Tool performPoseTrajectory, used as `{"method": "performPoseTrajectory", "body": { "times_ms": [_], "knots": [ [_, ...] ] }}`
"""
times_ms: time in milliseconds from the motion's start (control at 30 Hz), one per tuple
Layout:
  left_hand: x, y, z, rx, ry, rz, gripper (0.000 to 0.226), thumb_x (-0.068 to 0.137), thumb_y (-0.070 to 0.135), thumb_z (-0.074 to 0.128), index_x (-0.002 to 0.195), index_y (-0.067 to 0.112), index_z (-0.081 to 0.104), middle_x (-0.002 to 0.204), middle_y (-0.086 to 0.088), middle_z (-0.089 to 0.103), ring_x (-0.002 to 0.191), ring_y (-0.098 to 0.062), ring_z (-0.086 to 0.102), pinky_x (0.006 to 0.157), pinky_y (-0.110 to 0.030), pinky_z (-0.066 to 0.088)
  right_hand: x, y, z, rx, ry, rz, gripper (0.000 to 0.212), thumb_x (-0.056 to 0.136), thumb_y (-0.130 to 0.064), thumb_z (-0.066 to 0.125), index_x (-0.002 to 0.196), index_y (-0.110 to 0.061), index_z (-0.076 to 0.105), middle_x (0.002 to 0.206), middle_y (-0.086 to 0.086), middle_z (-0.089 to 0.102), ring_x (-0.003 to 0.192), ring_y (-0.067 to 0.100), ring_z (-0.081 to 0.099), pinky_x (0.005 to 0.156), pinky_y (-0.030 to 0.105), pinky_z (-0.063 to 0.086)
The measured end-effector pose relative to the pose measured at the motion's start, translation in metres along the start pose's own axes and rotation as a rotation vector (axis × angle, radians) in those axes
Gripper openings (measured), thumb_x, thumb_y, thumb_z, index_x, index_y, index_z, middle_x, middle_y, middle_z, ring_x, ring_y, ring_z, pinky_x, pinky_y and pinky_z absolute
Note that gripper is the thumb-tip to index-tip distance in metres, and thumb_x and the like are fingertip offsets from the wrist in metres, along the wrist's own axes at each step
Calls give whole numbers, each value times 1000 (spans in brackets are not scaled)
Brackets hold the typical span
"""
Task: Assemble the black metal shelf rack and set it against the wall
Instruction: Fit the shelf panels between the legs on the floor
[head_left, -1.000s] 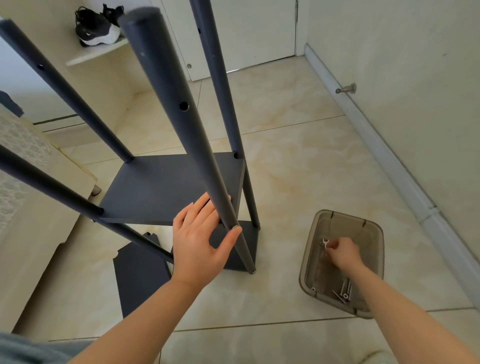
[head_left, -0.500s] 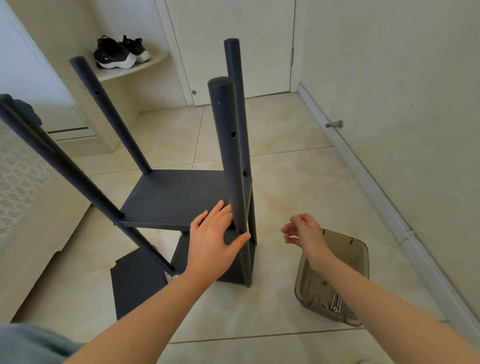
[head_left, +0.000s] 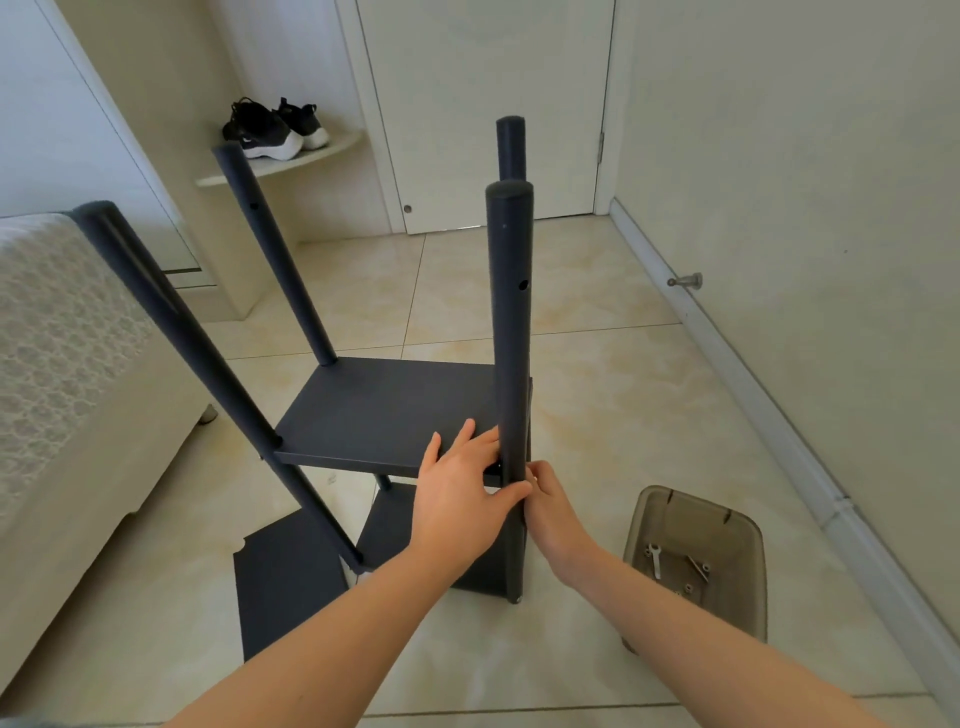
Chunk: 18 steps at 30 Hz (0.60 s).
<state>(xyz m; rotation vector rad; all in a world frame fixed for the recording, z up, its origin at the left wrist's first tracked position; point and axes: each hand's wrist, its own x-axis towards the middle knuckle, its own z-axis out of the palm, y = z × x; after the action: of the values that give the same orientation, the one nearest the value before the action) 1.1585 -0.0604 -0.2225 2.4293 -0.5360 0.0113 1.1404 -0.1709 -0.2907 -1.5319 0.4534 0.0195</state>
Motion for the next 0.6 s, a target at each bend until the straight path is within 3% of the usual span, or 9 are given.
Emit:
{"method": "performPoseTrajectory", "body": {
  "times_ms": [200,267,333,433,500,600],
  "knots": [
    [14,6,-17,-108,-32,-154,53,88,33,76,138,36,58,151,8,48,152,-15,15,124,-47,6,7,-19,3,-56,-18,-48,19,108,-29,32,103,-15,44,77,-2,60,56,-7,61,52,8,46],
    [23,6,-30,-170,-7,-180,48,87,32,77,132,36,63,151,5,49,151,-17,23,125,-50,16,14,-32,6,-81,-31,-74,24,108,-32,30,109,-12,44,71,0,62,57,4,62,59,17,52],
    [35,5,-45,-259,7,-229,44,85,30,79,127,34,67,148,-1,54,143,-20,42,118,-50,35,20,-49,11,-134,-29,-97,27,108,-33,27,112,-11,42,70,2,63,59,9,60,61,22,53],
    [49,3,-67,-397,42,-304,38,83,28,81,119,23,72,129,-3,68,118,-21,64,103,-45,52,26,-76,19,-220,-12,-127,27,108,-33,25,113,-12,42,73,5,63,61,11,58,61,22,48],
    [57,-2,-83,-499,83,-321,31,82,25,82,112,18,75,105,5,74,98,-12,69,92,-36,58,30,-96,25,-274,-7,-151,26,108,-33,26,114,-14,43,74,4,66,61,10,60,62,22,44],
    [71,-14,-111,-630,128,-354,17,80,25,83,95,25,74,84,15,71,76,0,65,62,-11,49,36,-130,35,-299,-7,-174,23,107,-32,29,114,-15,43,77,5,70,66,10,64,62,22,43]
  ]
}}
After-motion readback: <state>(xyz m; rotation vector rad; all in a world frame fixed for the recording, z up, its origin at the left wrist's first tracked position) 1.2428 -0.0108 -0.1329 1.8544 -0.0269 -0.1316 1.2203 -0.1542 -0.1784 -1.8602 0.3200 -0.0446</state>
